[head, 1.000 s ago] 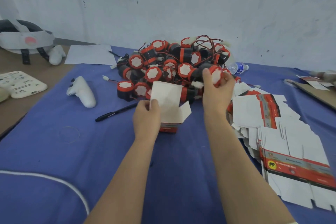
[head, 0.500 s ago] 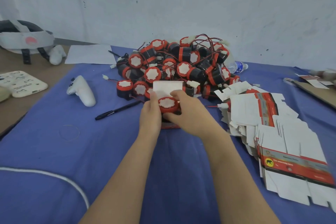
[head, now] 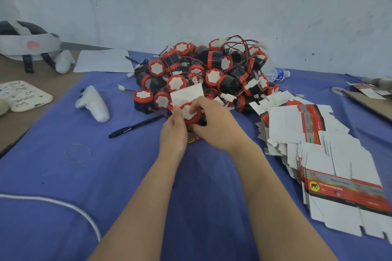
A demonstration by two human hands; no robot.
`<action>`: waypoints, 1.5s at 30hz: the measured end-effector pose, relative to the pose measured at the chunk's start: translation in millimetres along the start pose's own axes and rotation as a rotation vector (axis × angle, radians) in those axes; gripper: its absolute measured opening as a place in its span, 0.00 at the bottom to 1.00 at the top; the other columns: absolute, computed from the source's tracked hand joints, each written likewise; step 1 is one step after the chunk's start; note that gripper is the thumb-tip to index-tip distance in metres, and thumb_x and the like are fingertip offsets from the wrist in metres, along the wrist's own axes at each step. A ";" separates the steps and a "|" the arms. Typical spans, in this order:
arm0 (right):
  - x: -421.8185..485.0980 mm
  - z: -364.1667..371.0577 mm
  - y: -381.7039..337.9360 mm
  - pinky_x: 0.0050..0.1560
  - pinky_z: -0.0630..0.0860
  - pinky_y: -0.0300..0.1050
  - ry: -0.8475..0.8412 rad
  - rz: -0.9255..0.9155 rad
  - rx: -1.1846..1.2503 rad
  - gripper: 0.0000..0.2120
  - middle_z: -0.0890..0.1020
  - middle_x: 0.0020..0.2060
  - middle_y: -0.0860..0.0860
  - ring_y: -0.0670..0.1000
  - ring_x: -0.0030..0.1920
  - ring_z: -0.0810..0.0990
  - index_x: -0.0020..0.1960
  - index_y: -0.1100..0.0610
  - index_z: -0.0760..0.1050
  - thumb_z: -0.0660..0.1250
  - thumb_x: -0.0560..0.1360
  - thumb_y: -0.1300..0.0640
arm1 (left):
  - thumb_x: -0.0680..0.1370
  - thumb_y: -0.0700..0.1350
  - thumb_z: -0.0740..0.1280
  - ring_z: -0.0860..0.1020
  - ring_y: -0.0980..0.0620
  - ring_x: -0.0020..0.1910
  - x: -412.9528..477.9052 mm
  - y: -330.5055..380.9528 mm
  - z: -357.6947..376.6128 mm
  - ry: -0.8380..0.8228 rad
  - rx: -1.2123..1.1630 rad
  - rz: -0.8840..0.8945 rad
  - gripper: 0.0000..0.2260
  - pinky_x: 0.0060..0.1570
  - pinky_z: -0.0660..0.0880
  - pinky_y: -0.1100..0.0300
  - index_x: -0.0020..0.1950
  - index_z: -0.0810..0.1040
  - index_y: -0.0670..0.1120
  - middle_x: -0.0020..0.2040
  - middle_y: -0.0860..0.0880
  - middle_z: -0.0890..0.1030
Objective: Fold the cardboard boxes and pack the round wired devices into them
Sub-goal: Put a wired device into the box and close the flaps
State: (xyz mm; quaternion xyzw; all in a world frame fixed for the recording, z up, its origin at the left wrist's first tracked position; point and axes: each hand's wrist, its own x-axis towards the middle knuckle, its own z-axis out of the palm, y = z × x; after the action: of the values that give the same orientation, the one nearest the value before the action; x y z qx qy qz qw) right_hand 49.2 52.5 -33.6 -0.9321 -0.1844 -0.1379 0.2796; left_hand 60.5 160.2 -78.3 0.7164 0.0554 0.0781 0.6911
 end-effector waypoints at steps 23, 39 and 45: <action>-6.6 -0.2 -6.9 0.46 0.74 0.52 -0.211 0.105 -0.098 0.08 0.80 0.44 0.59 0.58 0.45 0.78 0.43 0.66 0.76 0.61 0.76 0.62 | 0.80 0.46 0.59 0.78 0.48 0.53 1.3 -5.5 -2.9 -0.061 0.215 0.001 0.12 0.53 0.76 0.50 0.60 0.76 0.45 0.55 0.47 0.81; 32.7 -28.6 43.9 0.47 0.71 0.44 0.381 0.594 0.095 0.14 0.81 0.53 0.56 0.55 0.51 0.77 0.61 0.60 0.74 0.64 0.78 0.56 | 0.79 0.46 0.65 0.72 0.63 0.43 -4.4 -6.4 -1.3 -0.293 0.304 0.067 0.11 0.36 0.68 0.69 0.58 0.66 0.54 0.45 0.62 0.72; -5.7 -39.8 50.5 0.40 0.67 0.45 0.490 0.605 -0.029 0.12 0.77 0.37 0.54 0.55 0.41 0.76 0.44 0.58 0.73 0.62 0.79 0.50 | 0.79 0.47 0.63 0.72 0.60 0.42 -7.2 -5.4 0.1 -0.248 0.340 0.102 0.09 0.36 0.68 0.68 0.58 0.68 0.51 0.48 0.56 0.73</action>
State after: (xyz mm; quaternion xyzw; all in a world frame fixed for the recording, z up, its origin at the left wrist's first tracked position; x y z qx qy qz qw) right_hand 59.2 -10.9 -27.4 -0.8878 0.1732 -0.2702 0.3299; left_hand 53.6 158.9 -83.9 0.8287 -0.0540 0.0134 0.5570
